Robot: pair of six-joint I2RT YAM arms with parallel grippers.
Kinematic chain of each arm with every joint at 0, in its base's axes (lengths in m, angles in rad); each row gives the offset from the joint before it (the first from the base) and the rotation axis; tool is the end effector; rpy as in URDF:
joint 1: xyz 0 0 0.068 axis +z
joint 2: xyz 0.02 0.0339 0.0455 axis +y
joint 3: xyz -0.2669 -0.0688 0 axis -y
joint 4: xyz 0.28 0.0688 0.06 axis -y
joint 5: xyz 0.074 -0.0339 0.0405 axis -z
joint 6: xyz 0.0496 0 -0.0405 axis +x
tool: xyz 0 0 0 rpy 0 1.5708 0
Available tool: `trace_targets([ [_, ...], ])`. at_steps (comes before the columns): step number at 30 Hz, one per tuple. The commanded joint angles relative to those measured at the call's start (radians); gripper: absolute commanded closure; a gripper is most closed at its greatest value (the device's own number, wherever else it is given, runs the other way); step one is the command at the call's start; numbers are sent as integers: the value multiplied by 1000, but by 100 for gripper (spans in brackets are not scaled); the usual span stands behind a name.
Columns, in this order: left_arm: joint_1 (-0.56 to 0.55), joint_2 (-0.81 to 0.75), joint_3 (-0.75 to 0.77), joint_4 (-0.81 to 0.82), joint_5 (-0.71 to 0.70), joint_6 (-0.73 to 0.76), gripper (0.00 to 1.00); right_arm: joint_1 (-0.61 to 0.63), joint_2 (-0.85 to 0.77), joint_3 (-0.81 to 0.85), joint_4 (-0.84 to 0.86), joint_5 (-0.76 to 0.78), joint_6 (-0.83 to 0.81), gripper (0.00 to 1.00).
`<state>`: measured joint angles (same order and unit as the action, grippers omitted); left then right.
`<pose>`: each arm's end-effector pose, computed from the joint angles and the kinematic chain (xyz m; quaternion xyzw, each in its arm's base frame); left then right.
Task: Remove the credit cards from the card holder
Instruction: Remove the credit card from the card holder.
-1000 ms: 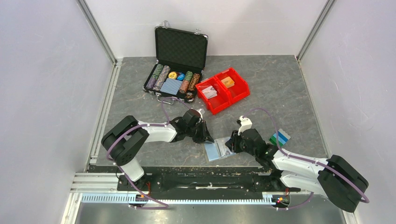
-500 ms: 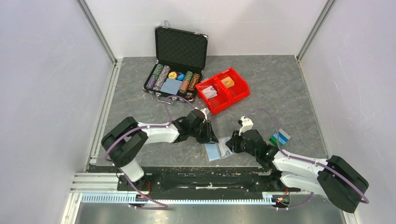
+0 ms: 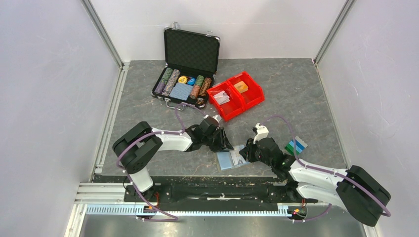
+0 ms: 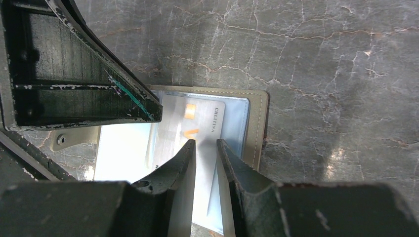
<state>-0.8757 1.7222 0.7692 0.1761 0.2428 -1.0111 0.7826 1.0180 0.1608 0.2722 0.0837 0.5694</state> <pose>0.2204 -0.2829 0.0982 -0.0152 0.9165 -0.3762 0.1349 0.1528 0.1461 0.1001 -0.0740 0.8773 0.2670 0.3919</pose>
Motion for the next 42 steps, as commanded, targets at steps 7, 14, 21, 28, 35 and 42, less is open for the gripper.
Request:
trace_targets([
  [7, -28, 24, -23, 26, -52, -52, 61, -12, 20, -50, -71, 3, 4, 75],
  [14, -37, 43, -62, 115, -12, -98, 63, -17, 27, -56, -58, -13, 12, 75],
  [21, -36, 42, -97, 232, 19, -144, 67, -20, 30, -61, -49, -24, 21, 76],
  [28, -35, 36, -134, 382, 53, -169, 72, -22, 27, -67, -44, -38, 29, 76],
  [35, -35, 31, -156, 459, 42, -170, 73, -23, 37, -71, -25, -58, 42, 76],
  [42, -34, 43, -164, 471, 42, -184, 86, -23, 38, -70, -22, -58, 49, 76],
])
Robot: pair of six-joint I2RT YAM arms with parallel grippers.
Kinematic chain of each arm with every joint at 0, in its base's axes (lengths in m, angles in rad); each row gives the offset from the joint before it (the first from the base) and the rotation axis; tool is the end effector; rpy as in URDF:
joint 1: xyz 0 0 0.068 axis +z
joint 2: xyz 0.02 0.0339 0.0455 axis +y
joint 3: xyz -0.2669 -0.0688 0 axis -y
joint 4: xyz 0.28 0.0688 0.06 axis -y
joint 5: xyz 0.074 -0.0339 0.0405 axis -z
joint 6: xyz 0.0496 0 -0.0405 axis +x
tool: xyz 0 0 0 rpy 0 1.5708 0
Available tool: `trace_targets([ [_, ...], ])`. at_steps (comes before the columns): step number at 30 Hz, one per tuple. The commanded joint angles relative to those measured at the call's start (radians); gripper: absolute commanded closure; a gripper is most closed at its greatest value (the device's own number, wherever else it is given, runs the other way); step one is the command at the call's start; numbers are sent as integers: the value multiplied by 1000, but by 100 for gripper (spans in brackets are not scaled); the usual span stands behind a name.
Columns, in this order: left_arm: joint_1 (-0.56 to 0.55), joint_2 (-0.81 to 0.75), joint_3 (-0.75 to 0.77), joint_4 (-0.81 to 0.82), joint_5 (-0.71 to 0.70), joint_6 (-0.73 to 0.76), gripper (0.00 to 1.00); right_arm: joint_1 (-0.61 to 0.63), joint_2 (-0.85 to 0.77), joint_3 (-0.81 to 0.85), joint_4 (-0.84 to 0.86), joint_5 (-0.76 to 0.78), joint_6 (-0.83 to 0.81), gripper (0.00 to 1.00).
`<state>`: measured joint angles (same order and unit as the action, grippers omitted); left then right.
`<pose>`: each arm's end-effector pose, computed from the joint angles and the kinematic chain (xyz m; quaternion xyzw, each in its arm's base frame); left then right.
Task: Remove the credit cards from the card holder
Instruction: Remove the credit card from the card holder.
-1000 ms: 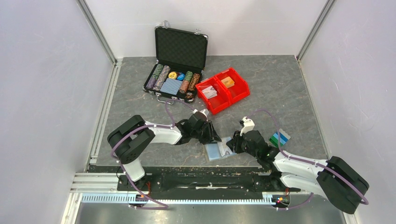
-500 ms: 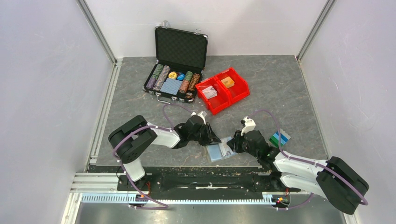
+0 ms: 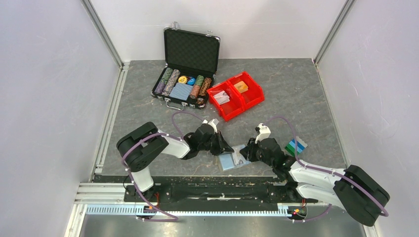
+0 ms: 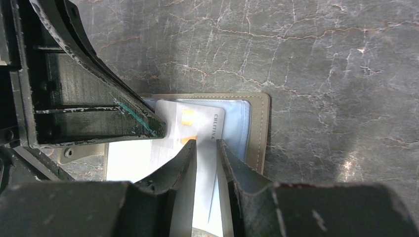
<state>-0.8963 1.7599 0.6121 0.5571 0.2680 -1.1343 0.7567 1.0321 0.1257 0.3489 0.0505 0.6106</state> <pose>0.2027 -0.2745 0.0771 -0.0414 0.8757 -0.4585 0.1458 0.1528 0.1408 0.0938 -0.0516 0.8727 0.2893 0.3900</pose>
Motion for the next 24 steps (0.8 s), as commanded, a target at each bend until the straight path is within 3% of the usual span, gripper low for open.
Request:
trace_targets([
  [1, -11, -1, -10, 72, 12, -63, 90, 2, 23, -35, -102, -20, 8, 76],
  [4, 2, -27, -42, 59, 0, -70, 97, -5, 23, -33, -116, -4, 11, 75],
  [15, 45, -111, -119, 12, 22, -71, 98, -21, -6, 30, -159, -4, -38, 74],
  [24, 53, -227, -105, -191, -1, 62, 98, -20, -70, 137, -212, -98, -124, 70],
])
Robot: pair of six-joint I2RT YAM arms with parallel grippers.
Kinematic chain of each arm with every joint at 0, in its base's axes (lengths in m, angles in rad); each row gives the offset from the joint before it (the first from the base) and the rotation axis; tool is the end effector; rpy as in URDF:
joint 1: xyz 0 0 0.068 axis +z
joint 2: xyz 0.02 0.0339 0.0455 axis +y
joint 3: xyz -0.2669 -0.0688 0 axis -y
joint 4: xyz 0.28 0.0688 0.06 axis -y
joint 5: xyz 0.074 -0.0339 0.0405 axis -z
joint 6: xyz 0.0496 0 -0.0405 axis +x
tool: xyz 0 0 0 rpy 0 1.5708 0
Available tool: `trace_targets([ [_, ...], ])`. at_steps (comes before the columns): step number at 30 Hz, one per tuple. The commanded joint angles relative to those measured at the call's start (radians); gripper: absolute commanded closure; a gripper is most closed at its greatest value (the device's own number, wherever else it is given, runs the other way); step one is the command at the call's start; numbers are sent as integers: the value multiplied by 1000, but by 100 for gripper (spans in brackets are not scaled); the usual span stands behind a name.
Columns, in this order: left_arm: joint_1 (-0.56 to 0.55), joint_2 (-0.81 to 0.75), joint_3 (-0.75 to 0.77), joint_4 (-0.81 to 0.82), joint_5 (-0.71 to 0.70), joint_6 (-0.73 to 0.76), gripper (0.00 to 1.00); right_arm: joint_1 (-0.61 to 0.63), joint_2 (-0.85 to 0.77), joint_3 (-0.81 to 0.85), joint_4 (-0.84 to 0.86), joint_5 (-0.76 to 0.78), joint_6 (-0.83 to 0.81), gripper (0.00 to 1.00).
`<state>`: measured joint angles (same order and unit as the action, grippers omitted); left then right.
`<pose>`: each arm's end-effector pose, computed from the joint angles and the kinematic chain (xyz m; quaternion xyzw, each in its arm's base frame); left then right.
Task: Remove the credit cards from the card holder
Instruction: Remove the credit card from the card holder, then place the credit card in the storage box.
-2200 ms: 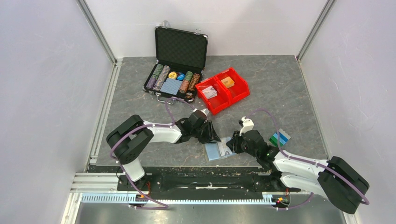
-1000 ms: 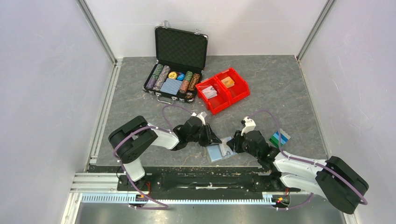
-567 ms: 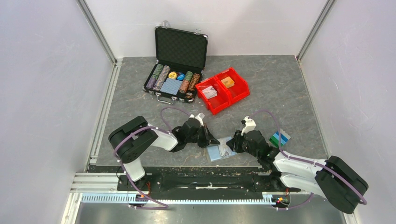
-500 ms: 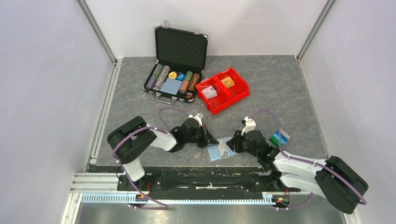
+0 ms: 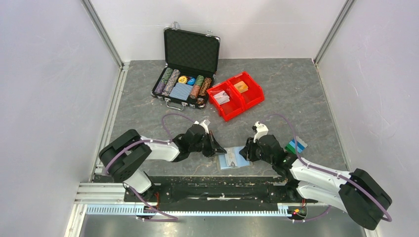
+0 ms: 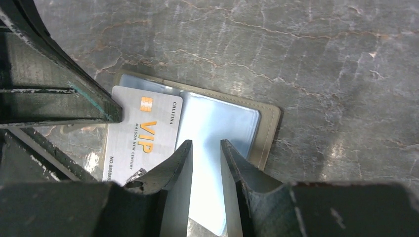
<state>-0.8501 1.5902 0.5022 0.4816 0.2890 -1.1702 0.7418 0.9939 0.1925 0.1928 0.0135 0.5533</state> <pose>0.1928 -0.2409 0.0909 -0.0738 0.8762 -0.4565 0.1360 0.1580 0.1439 0.1072 -0.0803 0.8828 0.2744 0.3727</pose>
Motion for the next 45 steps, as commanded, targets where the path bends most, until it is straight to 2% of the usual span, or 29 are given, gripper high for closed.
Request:
trace_targets([
  [1, 6, -67, 4, -124, -25, 107, 98, -6, -39, 78, -53, -80, -80, 69],
  [9, 13, -115, -7, -135, -33, 112, 98, -5, -99, 106, -2, -192, -61, 67],
  [15, 16, -228, 7, -221, -91, 115, 98, -8, -139, 127, 6, -181, -43, 60],
  [20, 17, -335, 12, -255, -138, 113, 98, -12, -142, 116, 86, -250, 1, 48],
  [29, 17, -510, 5, -200, -141, 92, 98, -38, -151, 30, 327, -427, 109, 25],
  [32, 17, -559, -16, -151, -150, 80, 98, -47, -132, 9, 399, -473, 145, 24],
  [34, 17, -579, -25, -134, -161, 75, 98, -50, -114, -10, 461, -498, 154, 30],
  [40, 17, -558, -25, -105, -130, 80, 96, -79, -56, -69, 720, -618, 232, 80],
  [41, 18, -549, -13, -122, -115, 94, 91, -87, -53, -75, 748, -636, 239, 89],
  [42, 22, -546, 12, -159, -94, 121, 81, -96, -51, -78, 765, -656, 239, 99],
  [44, 38, -553, 61, -304, -61, 187, 61, -119, -59, -85, 766, -694, 225, 100],
  [45, 48, -565, 79, -366, -48, 222, 56, -130, -65, -87, 758, -725, 213, 100],
])
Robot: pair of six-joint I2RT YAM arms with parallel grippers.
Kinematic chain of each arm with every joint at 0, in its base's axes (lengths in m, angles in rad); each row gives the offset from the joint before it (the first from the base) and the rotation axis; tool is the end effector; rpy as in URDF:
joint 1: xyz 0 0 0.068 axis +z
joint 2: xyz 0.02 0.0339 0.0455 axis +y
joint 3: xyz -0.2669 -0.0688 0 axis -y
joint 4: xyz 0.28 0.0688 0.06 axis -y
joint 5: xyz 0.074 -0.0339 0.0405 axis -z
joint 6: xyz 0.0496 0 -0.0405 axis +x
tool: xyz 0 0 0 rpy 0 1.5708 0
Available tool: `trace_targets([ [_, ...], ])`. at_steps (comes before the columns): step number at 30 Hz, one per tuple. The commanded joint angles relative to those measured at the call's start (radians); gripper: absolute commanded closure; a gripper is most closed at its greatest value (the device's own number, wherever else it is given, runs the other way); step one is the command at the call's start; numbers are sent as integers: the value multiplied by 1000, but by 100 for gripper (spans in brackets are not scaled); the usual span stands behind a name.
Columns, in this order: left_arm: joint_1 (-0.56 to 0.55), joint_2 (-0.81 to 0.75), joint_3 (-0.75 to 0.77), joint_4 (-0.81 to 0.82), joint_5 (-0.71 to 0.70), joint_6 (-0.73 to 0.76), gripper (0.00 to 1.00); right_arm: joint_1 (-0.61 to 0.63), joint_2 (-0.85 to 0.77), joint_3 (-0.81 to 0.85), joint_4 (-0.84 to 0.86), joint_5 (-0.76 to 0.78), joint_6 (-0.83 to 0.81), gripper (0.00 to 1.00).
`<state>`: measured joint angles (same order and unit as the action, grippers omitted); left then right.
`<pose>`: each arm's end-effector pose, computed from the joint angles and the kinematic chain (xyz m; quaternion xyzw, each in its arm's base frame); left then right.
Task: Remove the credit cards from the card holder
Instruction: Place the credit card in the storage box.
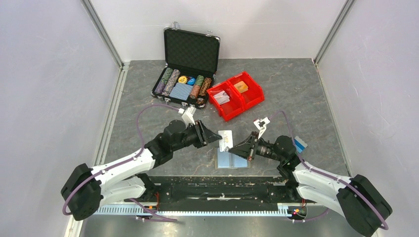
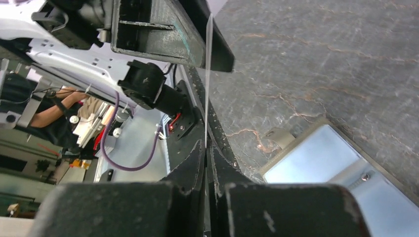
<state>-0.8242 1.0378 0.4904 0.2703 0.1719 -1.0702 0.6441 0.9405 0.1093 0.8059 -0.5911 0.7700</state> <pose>0.1791 -0.2061 0.2153 -0.0462 0.7954 -0.5274 0.2950 0.1520 0.1487 0.1598 -0.1598 0.6964 0.5924 0.3723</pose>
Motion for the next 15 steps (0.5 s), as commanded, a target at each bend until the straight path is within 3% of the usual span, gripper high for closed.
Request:
trace_targets([
  [1, 40, -29, 108, -214, 87, 150, 49, -39, -14, 1, 127, -154, -22, 100],
  [6, 174, -80, 202, -430, 305, 301, 41, -41, 4, 71, -91, -290, -181, 100],
  [10, 203, -29, 345, -621, 433, 484, 41, -40, 15, 85, -91, -402, -199, 100],
  [15, 201, 38, 417, -638, 606, 565, 44, -40, 6, 107, -152, -427, -239, 100],
])
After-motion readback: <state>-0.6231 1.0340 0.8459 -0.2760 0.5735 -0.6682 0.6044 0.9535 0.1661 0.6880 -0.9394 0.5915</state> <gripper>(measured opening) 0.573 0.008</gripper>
